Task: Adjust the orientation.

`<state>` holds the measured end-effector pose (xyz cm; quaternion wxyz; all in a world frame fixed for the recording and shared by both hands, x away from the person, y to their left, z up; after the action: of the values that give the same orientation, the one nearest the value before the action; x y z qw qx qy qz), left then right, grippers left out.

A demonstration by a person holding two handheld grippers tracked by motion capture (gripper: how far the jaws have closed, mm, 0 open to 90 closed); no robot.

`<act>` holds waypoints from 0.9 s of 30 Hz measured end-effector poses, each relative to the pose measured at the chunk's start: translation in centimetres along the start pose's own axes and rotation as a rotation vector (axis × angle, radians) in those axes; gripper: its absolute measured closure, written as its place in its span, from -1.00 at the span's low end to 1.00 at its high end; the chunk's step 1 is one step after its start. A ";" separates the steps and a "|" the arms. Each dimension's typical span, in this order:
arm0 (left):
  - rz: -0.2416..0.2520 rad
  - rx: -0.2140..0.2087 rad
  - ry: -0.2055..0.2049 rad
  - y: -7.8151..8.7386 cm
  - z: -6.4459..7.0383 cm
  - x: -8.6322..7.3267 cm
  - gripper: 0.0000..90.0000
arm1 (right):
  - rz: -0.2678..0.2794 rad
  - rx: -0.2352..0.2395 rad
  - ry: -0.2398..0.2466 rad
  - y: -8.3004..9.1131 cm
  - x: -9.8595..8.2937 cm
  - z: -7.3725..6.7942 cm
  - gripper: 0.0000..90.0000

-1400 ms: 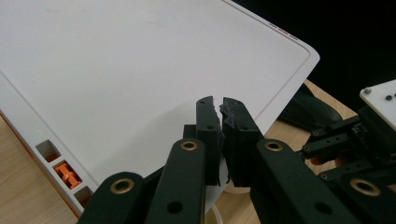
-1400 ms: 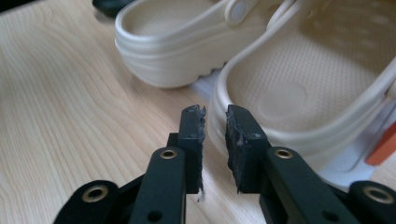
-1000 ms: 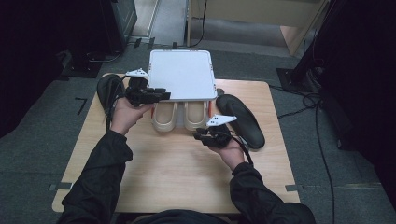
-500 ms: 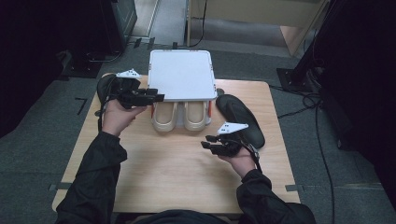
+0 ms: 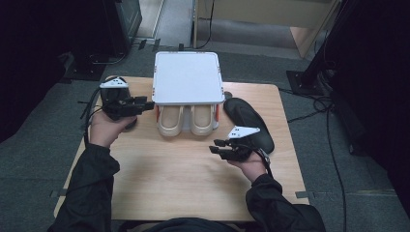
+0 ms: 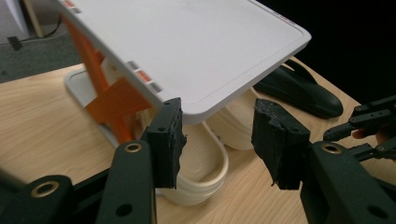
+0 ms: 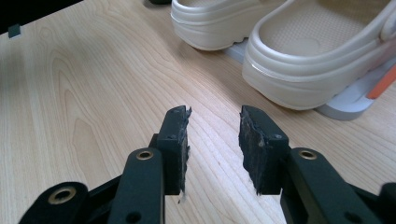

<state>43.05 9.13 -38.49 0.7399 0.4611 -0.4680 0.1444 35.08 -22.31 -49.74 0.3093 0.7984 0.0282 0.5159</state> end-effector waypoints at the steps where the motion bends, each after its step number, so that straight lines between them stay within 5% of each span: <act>1: 0.002 0.009 0.003 0.2 -0.3 -0.1 0.18 | -0.001 0.003 0.003 -0.1 0.1 0.0 0.40; 7: 0.008 0.056 0.043 0.7 -2.4 -1.5 0.18 | -0.004 0.007 0.002 -0.5 0.4 0.3 0.40; 13: -0.017 0.134 0.066 -0.5 -4.6 -3.4 0.26 | -0.003 0.014 0.005 -0.7 0.6 0.4 0.41; 27: -0.121 0.178 0.111 -4.3 -7.6 -6.6 0.34 | -0.025 0.011 0.005 -0.9 0.2 0.4 0.45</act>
<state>46.62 14.49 -47.35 0.7282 0.5438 -0.3829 0.1656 35.72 -21.70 -50.17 0.3112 0.7982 0.0418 0.5140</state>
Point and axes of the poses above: each handheld gripper's, and its own axes: y roughly backward along the jaws, x roughly out of its top, z roughly to its right, the point moved 6 cm from there along -y, roughly forward along the jaws, and after that the axes turned 11 degrees about x, right-handed, at the moved point
